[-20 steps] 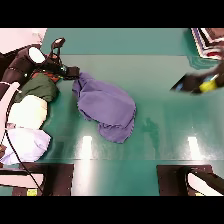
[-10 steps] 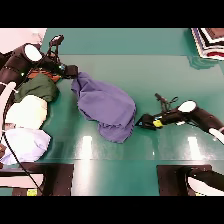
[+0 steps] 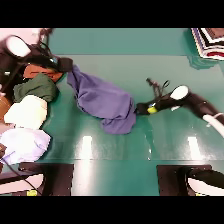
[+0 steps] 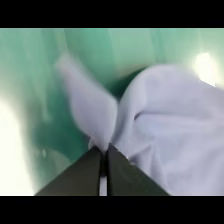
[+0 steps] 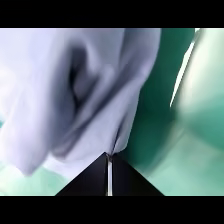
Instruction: Fold the shirts.
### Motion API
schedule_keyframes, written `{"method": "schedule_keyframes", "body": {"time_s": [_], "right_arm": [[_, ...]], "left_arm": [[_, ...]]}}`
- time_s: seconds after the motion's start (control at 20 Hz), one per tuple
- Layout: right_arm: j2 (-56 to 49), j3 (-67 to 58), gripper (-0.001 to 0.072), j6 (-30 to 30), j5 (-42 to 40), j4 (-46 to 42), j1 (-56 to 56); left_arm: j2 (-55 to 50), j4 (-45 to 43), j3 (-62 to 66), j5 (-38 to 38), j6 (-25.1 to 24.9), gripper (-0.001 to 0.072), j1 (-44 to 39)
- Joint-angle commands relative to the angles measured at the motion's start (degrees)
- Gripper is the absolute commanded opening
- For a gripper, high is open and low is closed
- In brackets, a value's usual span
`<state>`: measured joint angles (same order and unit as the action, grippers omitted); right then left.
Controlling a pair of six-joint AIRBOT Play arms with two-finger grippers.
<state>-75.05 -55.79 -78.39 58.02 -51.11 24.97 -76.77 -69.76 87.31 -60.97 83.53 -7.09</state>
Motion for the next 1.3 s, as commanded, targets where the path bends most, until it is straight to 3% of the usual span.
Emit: {"method": "schedule_keyframes", "body": {"time_s": [0.0, 0.3, 0.55, 0.75, 0.9, 1.1, 1.25], "right_arm": [[9.9, -10.8, 0.0012, -2.6, 7.8, -12.3, -6.0], [26.6, -30.6, 0.0012, -2.6, 15.0, -16.6, -15.1], [31.2, -40.3, 0.0011, -2.7, 18.2, -16.5, -19.7], [27.9, -43.0, 0.0011, -6.5, 28.3, -16.3, -22.0], [20.7, -41.5, 0.0012, -10.1, 37.6, -16.4, -17.9], [11.8, -26.3, 0.0013, -10.5, 33.0, -16.5, -7.2], [5.0, -16.9, 0.0013, -8.2, 23.7, -16.4, -2.8]], "left_arm": [[9.4, -1.0, 4.9, -0.7, 0.0, 0.0028, 0.0], [28.4, 2.7, 13.9, -0.9, 0.0, 0.0028, 0.0], [35.2, 5.8, 18.6, -1.9, 0.0, 0.0027, 0.0], [33.8, 5.4, 20.2, -4.2, 0.0, 0.0027, 0.0], [26.6, 4.3, 18.4, -12.9, 0.0, 0.0027, 0.0], [16.1, 2.8, 4.3, -18.8, -0.2, 0.0028, 0.0], [10.2, 2.4, -7.8, -14.3, -2.7, 0.0028, 0.0]]}}
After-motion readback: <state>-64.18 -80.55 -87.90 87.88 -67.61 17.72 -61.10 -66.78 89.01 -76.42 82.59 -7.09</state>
